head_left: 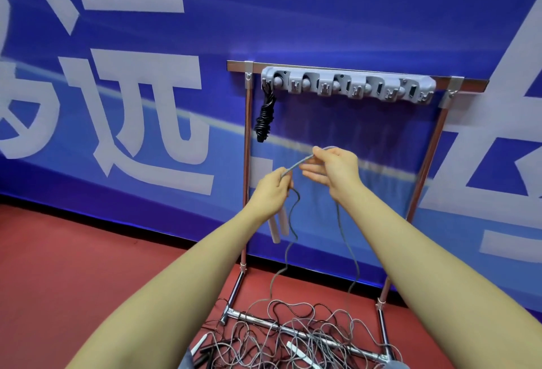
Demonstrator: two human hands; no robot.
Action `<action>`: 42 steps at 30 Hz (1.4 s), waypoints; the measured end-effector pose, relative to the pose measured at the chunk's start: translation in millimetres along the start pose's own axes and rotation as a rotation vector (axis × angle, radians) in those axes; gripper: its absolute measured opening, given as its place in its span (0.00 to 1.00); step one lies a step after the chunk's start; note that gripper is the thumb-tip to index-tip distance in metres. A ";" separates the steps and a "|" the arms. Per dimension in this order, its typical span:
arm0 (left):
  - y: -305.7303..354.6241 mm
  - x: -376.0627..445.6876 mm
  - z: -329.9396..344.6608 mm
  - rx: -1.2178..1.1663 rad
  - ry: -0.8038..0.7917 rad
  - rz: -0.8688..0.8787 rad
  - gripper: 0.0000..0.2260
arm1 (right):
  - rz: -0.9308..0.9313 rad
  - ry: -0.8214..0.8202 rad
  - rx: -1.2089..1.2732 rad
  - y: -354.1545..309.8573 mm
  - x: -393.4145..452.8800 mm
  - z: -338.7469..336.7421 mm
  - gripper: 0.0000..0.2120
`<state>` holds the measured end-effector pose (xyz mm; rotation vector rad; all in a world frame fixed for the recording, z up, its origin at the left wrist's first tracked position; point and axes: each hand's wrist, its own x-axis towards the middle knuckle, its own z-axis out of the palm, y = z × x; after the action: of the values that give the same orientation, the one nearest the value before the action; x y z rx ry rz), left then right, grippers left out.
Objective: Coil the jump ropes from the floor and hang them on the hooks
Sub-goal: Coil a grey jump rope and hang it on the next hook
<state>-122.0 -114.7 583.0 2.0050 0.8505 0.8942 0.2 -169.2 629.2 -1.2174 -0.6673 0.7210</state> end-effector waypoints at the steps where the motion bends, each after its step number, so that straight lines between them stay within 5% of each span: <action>1: 1.3 0.3 0.3 -0.001 0.039 0.021 0.15 | -0.001 0.043 -0.143 1.7 1.7 -3.2 0.08; 6: 14.4 6.1 -3.6 -0.018 0.047 0.013 0.12 | -0.180 0.208 -0.729 16.5 7.5 -15.2 0.13; 13: 34.6 8.5 -19.0 -0.092 0.028 0.006 0.07 | -0.040 -0.381 -0.530 31.9 3.1 -10.4 0.21; 19: 29.8 10.7 -29.2 -0.217 -0.020 -0.032 0.08 | -0.011 -0.456 -0.235 16.8 -5.8 -4.3 0.19; 32: -2.7 -0.3 -1.5 -0.231 0.109 -0.106 0.07 | -0.171 -0.425 -0.110 7.1 -8.6 6.2 0.17; 39: -4.4 7.1 -9.3 0.345 0.101 0.025 0.11 | -0.125 -0.406 -0.352 -1.0 -8.8 -4.5 0.13; 42: -2.6 6.6 -12.2 0.431 0.100 0.064 0.10 | -0.121 -0.397 -0.256 2.5 -9.2 -5.2 0.11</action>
<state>-129.0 -103.7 588.3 2.3824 1.1154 0.9106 -1.7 -179.0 625.0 -1.2634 -1.1809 0.8007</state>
